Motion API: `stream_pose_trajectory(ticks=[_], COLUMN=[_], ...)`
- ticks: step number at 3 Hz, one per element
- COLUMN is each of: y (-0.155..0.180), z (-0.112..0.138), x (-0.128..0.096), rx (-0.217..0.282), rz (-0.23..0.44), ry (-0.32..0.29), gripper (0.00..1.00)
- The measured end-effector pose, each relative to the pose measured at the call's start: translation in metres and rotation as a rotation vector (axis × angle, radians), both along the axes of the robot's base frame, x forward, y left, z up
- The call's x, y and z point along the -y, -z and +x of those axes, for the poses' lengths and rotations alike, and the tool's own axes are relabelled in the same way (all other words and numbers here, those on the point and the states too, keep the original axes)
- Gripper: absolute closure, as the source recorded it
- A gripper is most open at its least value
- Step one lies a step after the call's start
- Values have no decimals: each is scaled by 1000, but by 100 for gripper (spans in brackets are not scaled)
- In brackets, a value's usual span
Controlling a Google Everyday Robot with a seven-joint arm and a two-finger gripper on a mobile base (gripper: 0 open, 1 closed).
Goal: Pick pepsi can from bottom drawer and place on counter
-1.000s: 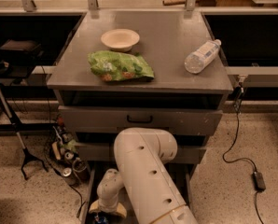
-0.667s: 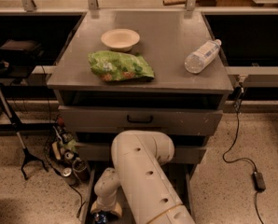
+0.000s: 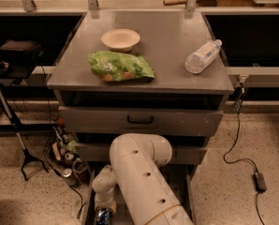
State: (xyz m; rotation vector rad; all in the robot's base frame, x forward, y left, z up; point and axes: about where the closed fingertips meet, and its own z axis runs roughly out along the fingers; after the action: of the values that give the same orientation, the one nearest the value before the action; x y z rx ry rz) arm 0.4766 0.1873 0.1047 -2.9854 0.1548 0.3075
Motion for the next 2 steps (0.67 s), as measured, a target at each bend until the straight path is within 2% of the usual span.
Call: stream_pose_trajectory(ticks=[1, 2], y=[-3, -26], z=[2, -1], x=[0, 15], rx=[1, 19], rz=[0, -12], ry=[1, 29], gripper=[89, 100])
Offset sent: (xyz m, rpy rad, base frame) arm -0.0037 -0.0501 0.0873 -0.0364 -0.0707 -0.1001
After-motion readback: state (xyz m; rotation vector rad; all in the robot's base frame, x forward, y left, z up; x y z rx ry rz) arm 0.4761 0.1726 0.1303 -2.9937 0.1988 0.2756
